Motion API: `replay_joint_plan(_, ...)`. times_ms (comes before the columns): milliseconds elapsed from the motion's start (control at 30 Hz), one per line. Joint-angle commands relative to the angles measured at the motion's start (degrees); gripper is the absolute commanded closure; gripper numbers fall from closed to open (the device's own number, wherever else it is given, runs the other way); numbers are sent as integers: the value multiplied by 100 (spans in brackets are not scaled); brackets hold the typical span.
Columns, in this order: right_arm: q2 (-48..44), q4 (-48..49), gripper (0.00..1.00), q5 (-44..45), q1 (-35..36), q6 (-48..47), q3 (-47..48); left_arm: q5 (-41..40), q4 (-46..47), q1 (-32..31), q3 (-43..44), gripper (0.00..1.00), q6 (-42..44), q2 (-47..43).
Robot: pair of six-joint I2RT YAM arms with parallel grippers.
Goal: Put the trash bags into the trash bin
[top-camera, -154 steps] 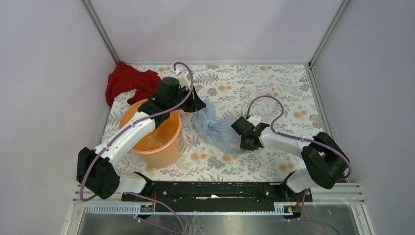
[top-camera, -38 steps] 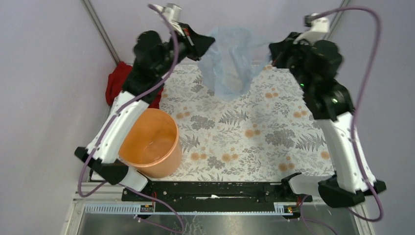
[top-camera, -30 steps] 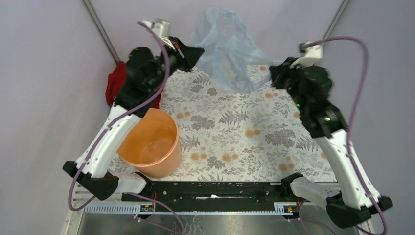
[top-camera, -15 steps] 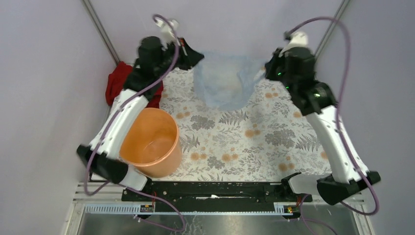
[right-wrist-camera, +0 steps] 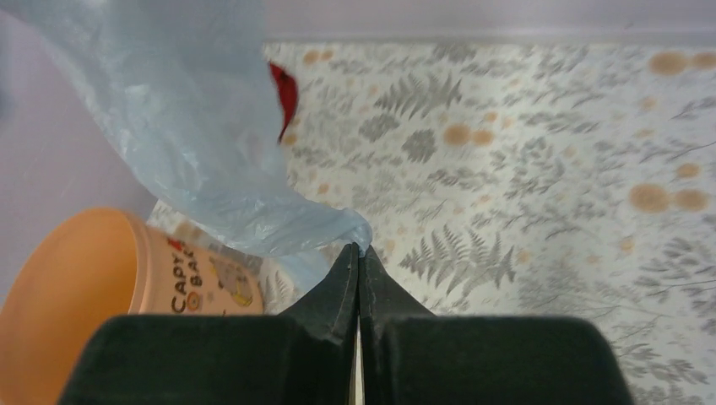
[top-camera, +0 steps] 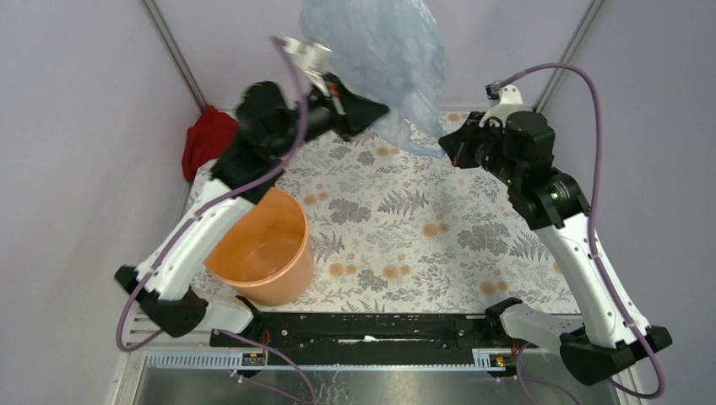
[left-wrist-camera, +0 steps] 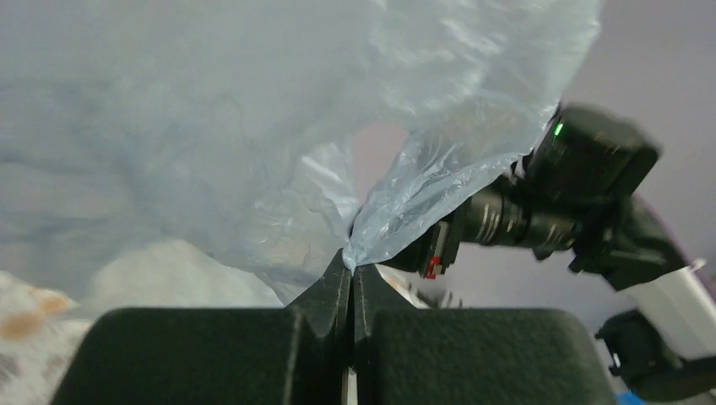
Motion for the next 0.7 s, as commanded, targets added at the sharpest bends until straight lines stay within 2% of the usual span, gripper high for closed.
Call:
replay_joint_plan(0, -79, 288, 100, -888, -4, 246, 219, -534, -447, -724, 136, 100, 243, 238)
replay_joint_plan(233, -363, 431, 100, -951, -6, 235, 107, -812, -448, -1020, 142, 100, -26, 350)
replay_joint_plan(433, -376, 943, 100, -1659, -11, 590, -230, -934, -349, -1144, 238, 100, -500, 612)
replay_joint_plan(667, -473, 2001, 98, -2276, -9, 1086, -946, -1193, 561, -1160, -642, 100, -1366, 432)
